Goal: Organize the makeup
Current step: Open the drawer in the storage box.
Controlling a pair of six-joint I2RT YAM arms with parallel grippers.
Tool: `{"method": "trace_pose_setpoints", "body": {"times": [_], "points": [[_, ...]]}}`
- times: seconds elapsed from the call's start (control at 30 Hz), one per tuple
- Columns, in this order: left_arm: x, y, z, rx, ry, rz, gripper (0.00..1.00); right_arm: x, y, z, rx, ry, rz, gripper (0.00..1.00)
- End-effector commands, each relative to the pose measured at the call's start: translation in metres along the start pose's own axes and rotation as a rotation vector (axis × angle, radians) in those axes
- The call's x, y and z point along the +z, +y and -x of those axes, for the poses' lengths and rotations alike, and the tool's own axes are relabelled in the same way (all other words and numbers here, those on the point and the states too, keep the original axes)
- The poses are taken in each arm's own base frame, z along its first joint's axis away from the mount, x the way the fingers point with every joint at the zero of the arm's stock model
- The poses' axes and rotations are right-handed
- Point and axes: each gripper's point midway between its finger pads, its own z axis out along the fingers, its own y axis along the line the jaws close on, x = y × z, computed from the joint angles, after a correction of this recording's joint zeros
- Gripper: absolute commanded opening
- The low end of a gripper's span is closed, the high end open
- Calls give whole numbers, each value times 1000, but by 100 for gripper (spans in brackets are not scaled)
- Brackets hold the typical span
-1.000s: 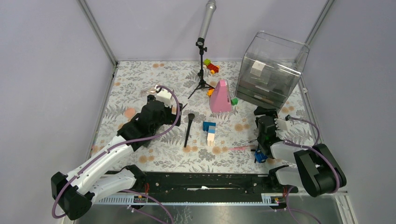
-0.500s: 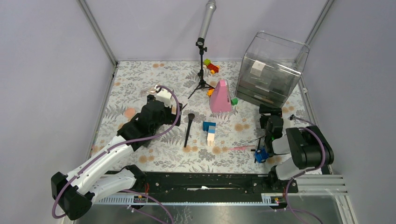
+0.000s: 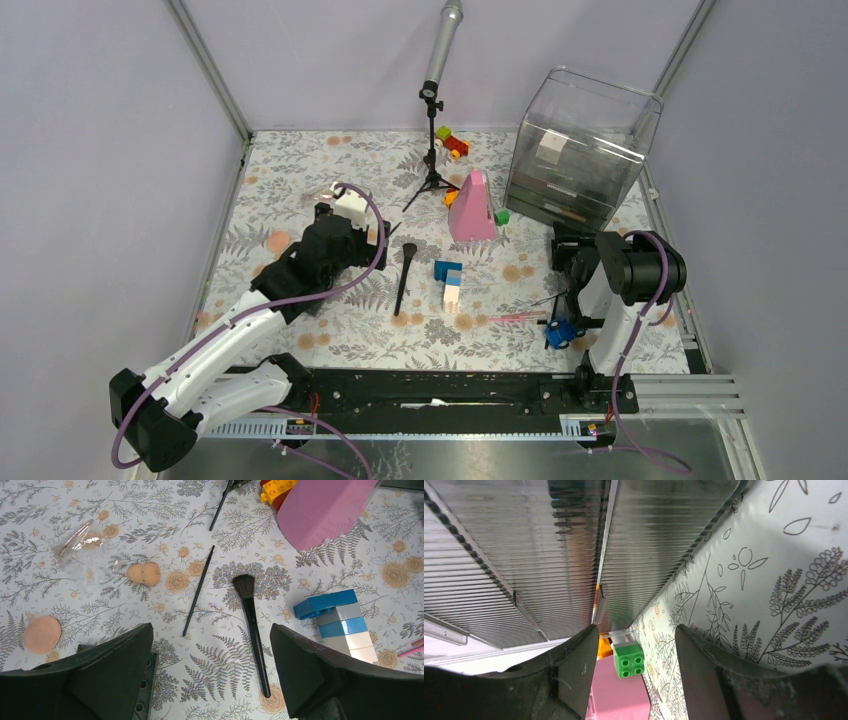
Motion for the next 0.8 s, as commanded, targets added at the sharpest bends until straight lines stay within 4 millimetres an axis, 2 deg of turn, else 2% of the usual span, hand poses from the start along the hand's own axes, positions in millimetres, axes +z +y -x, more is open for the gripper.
{"method": "trace_pose_setpoints", "body": {"times": [0.0,0.2,0.33,0.47,0.53,0.77], "points": [[3,2,7,-4,-29,9,99,0,50,9,-3,-29,185,65],[3,2,6,-4,-29,9,99,11,49,3,39,-3,184,60],[3,3,7,-5,-29,9,99,17,60,0,9,12,220,59],[4,2,7,-6,-29,2,99,20,63,3,15,-8,226,59],[4,1,7,-6,-28,-2,99,25,62,15,32,-38,222,59],[4,0,6,-7,-25,-7,99,32,55,16,53,-46,203,56]]}}
